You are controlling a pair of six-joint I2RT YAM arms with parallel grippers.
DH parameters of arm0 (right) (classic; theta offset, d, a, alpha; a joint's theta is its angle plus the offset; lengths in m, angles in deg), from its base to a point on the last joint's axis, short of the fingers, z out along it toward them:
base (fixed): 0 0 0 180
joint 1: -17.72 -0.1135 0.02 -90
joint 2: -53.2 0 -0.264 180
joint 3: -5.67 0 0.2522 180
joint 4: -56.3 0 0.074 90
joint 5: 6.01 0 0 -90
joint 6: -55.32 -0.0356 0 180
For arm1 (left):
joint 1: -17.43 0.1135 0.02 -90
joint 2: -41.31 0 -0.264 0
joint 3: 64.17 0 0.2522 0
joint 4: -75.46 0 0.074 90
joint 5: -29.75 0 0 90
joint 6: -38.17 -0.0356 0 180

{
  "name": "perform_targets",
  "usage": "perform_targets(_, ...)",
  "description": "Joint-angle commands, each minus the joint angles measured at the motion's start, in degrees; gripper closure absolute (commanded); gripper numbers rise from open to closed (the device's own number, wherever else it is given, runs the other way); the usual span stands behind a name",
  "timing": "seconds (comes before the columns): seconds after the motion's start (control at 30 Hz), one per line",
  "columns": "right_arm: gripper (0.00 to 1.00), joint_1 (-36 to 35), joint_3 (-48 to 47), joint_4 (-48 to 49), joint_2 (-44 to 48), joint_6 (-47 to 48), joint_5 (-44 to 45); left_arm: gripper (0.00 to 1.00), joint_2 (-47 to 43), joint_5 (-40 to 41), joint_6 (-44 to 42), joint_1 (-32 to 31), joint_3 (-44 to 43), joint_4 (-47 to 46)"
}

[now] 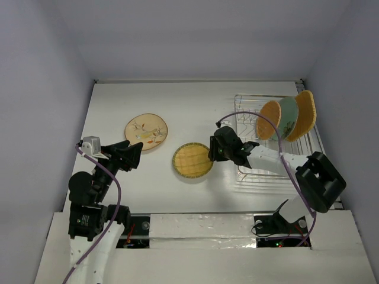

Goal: Unload the plates from the dish rack

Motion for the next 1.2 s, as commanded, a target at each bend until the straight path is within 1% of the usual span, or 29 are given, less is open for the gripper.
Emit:
perform_targets(0.0, 0.56, -0.32, 1.45, 0.8, -0.97, -2.06, 5.53, 0.43, 0.87, -1.04, 0.16, 0.34, 0.65, -3.19)
perform_targets(0.13, 0.56, -0.32, 3.13, 1.67, -1.68, -3.21, 6.23, 0.43, 0.7, -0.96, 0.07, 0.34, 0.56, -3.19)
perform_targets(0.23, 0.55, -0.32, 3.66, 1.68, 0.51, -3.82, 7.54, 0.43, 0.61, -0.95, 0.16, 0.34, 0.56, -3.27)
perform_targets(0.27, 0.55, -0.32, 3.66, 1.33, 1.65, -3.65, 7.81, 0.43, 0.61, -0.96, 0.07, 0.34, 0.65, -3.19)
perform_targets(0.3, 0.51, -0.32, 3.66, 1.15, 4.53, -3.47, 7.73, 0.43, 0.69, -0.96, 0.07, 0.34, 0.56, -3.19)
perform_targets(0.33, 0.49, -0.32, 3.14, 0.63, 6.13, -3.3, 7.99, 0.43, 0.7, -0.96, 0.07, 0.34, 0.56, -3.27)
perform_targets(0.4, 0.48, -0.32, 2.26, -1.22, 9.64, -2.51, 8.6, 0.43, 0.61, -0.96, 0.07, 0.34, 0.65, -3.27)
perform_targets(0.43, 0.49, -0.32, 1.9, -1.92, 13.4, -2.33, 10.52, 0.43, 0.52, -0.96, 0.07, 0.34, 0.65, -3.19)
perform_targets(0.47, 0.52, -0.32, 0.94, -3.58, 15.35, -2.16, 11.84, 0.43, 0.52, -0.87, 0.07, 0.34, 0.65, -3.19)
perform_targets(0.5, 0.77, -0.32, 0.5, -4.55, 17.2, -2.24, 14.03, 0.43, 0.52, -0.87, 0.07, 0.34, 0.65, -3.27)
perform_targets(0.53, 0.91, -0.32, 0.15, -5.61, 21.05, -2.33, 19.71, 0.43, 0.52, -0.87, 0.07, 0.34, 0.56, -3.27)
perform_targets(0.57, 1.0, 2.11, -0.21, -7.71, 22.91, -2.85, 22.03, 0.43, 0.43, -0.87, 0.16, 0.34, 0.56, -3.27)
perform_targets(0.63, 1.0, 6.16, 0.14, -8.87, 26.6, -2.51, 24.85, 0.44, 0.34, -0.96, 0.07, 0.34, 0.65, -3.27)
perform_targets(0.67, 1.0, 11.05, 0.4, -9.04, 29.67, -1.37, 25.21, 0.44, 0.34, -1.13, 0.07, 0.34, 0.65, -3.27)
perform_targets(0.7, 1.0, 13.89, 0.67, -9.22, 30.92, -0.84, 25.39, 0.46, 0.34, -1.13, 0.16, 0.34, 0.74, -3.27)
perform_targets(0.73, 1.0, 16.44, 0.5, -9.57, 31.8, -0.23, 26.0, 0.53, 0.34, -1.39, 0.07, 0.34, 0.74, -3.36)
perform_targets(0.77, 1.0, 18.9, 0.32, -9.92, 32.59, 0.91, 26.27, 0.58, 0.26, -1.57, 0.07, 0.34, 0.83, -3.62)
perform_targets(0.8, 1.0, 23.1, -0.03, -9.92, 32.6, 1.62, 26.36, 0.63, 0.26, -1.66, 0.07, 0.34, 0.83, -3.62)
perform_targets(0.83, 0.92, 25.14, -0.56, -9.75, 32.34, 2.41, 25.92, 0.72, 0.17, -1.75, -0.01, 0.34, 0.83, -3.62)
perform_targets(0.87, 0.61, 28.73, -1.26, -9.14, 30.86, 3.55, 24.96, 0.8, 0.17, -1.66, -0.1, 0.34, 0.91, -3.71)
perform_targets(0.9, 0.48, 28.77, -1.26, -8.79, 29.8, 3.99, 23.39, 0.8, 0.17, -1.66, -0.19, 0.34, 0.91, -3.71)
perform_targets(0.93, 0.39, 31.03, -1.87, -8.43, 28.57, 4.35, 21.98, 0.86, 0.08, -1.14, -0.19, 0.34, 0.83, -3.63)
perform_targets(1.0, 0.31, 32.45, -2.32, -6.59, 25.24, 4.7, 19.07, 0.88, 0.17, 0.09, -0.1, 0.34, 0.65, -3.01)
perform_targets(1.07, 0.31, 34.74, -2.67, -4.31, 22.94, 5.14, 16.96, 0.87, 0.08, 0.72, -0.1, 0.34, 0.56, -2.66)
perform_targets(1.17, 0.33, 37.98, -3.81, -1.32, 18.11, 5.4, 12.31, 0.8, -0.1, 0.19, -0.01, 0.34, 0.48, -2.83)
